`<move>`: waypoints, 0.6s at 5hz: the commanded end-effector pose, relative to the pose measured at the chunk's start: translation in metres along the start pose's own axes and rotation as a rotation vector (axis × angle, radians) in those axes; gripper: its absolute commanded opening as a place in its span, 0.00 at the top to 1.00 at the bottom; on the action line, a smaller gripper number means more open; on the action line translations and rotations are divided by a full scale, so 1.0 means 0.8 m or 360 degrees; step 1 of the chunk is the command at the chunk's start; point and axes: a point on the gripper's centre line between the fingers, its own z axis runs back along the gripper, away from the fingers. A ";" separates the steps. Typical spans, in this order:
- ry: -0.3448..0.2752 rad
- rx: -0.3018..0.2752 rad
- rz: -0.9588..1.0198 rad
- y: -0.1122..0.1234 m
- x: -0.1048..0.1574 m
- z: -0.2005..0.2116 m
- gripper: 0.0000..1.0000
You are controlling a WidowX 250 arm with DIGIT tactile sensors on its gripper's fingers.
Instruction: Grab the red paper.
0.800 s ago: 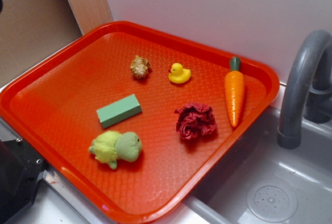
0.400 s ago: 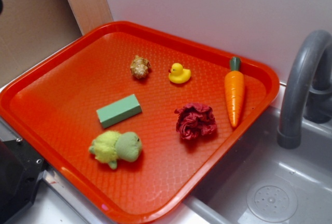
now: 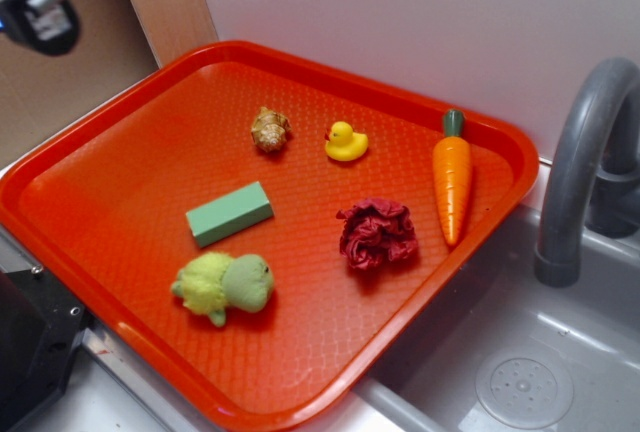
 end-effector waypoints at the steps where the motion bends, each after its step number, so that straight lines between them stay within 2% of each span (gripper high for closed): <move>1: -0.0135 -0.0055 0.0026 -0.057 0.041 -0.029 0.00; 2: -0.0177 -0.0030 0.0021 -0.090 0.061 -0.074 0.00; 3: -0.0170 -0.0018 0.0014 -0.110 0.069 -0.107 0.00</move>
